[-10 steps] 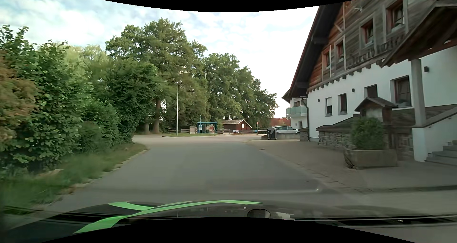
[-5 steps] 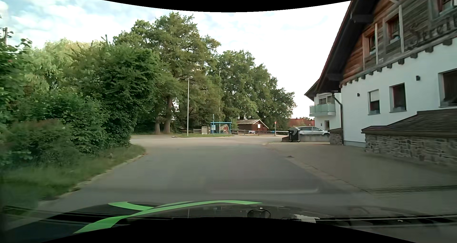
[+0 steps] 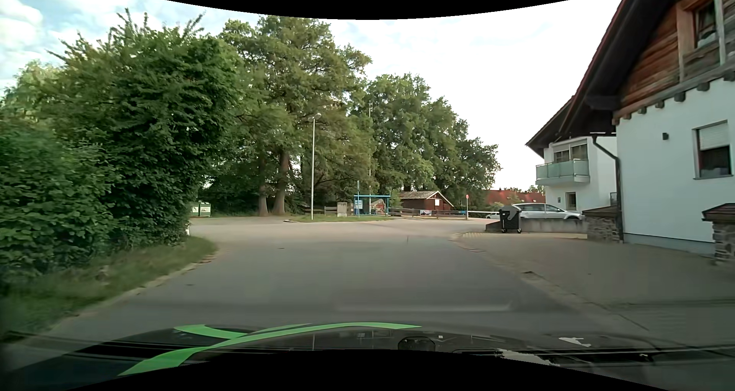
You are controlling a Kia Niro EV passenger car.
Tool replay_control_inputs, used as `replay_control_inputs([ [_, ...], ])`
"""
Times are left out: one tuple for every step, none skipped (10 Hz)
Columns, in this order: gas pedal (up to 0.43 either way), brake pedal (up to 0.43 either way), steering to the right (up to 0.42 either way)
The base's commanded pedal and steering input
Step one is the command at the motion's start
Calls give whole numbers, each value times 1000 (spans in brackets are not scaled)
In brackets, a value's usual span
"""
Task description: Follow the waypoints while adhering to traffic rules and regulations
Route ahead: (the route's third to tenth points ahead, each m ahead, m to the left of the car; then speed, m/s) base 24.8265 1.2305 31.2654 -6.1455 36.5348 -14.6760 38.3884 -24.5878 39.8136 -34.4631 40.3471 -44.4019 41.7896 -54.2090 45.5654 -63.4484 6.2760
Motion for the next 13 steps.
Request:
replay_control_inputs([
  [87,0,-28],
  [87,0,-23],
  [110,0,-18],
  [110,0,-12],
  [87,0,-6],
  [0,0,2],
  [0,0,8],
  [0,0,17],
  [0,0,26],
  [0,0,35],
  [0,0,45],
  [0,0,51],
  [0,0,54],
])
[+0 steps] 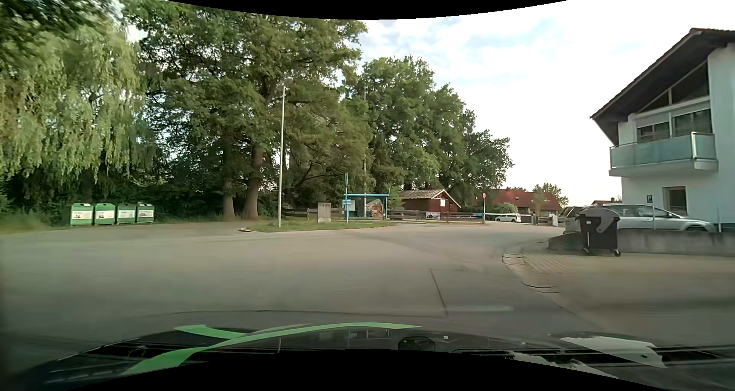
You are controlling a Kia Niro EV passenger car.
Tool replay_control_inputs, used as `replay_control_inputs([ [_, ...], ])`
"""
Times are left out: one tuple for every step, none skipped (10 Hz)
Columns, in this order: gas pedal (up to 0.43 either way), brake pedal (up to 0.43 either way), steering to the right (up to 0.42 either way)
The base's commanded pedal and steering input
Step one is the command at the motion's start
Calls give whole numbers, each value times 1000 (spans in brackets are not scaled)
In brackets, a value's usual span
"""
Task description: Follow the waypoints while adhering to traffic rules and regulations
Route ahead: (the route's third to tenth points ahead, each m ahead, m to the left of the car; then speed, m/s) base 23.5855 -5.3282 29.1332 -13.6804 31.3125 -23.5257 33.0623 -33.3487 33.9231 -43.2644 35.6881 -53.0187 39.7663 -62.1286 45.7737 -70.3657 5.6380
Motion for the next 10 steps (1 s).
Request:
replay_control_inputs([
  [0,0,57],
  [0,0,61],
  [0,0,66],
  [0,0,71],
  [20,0,76],
  [157,0,81],
  [177,0,85],
  [177,0,93],
  [177,0,102],
  [177,0,107],
])
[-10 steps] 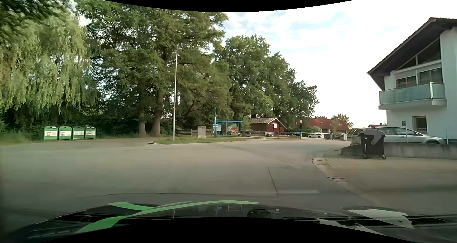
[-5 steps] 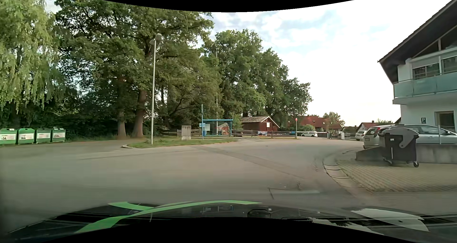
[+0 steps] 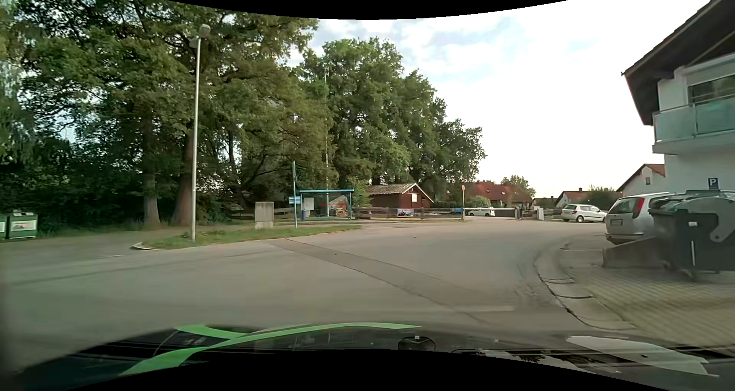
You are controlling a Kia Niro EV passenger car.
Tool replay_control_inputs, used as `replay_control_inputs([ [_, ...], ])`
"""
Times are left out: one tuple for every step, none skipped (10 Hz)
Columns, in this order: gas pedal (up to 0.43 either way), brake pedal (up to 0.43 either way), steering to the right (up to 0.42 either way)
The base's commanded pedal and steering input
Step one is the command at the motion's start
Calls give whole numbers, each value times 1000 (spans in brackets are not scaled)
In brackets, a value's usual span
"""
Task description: Follow the waypoints while adhering to traffic rules and regulations
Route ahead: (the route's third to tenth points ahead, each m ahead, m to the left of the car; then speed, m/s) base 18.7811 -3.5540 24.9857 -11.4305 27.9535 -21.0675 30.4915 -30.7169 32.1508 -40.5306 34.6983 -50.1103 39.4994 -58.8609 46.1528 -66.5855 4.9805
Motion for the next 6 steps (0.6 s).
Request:
replay_control_inputs([
  [177,0,108],
  [177,0,111],
  [177,0,116],
  [177,0,121],
  [177,0,127],
  [177,0,134],
])
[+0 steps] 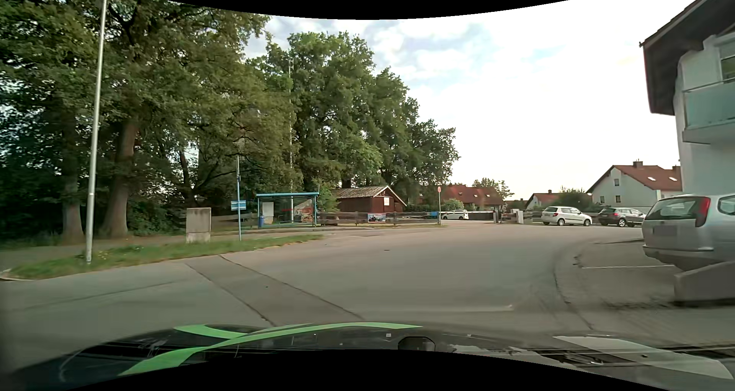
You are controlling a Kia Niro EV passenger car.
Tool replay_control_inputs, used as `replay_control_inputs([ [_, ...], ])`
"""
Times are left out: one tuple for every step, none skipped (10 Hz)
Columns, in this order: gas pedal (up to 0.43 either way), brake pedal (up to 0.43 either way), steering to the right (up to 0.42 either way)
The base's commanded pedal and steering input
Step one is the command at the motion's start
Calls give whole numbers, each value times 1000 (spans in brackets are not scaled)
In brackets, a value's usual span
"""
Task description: Follow the waypoints while adhering to traffic rules and regulations
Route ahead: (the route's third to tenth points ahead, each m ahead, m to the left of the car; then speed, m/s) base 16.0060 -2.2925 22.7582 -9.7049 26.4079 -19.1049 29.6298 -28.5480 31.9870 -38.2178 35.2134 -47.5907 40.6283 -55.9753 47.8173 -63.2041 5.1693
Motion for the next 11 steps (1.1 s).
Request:
replay_control_inputs([
  [138,0,140],
  [98,0,142],
  [87,0,143],
  [87,0,144],
  [118,0,146],
  [138,0,150],
  [138,0,155],
  [138,0,161],
  [138,0,164],
  [138,0,164],
  [138,0,164],
])
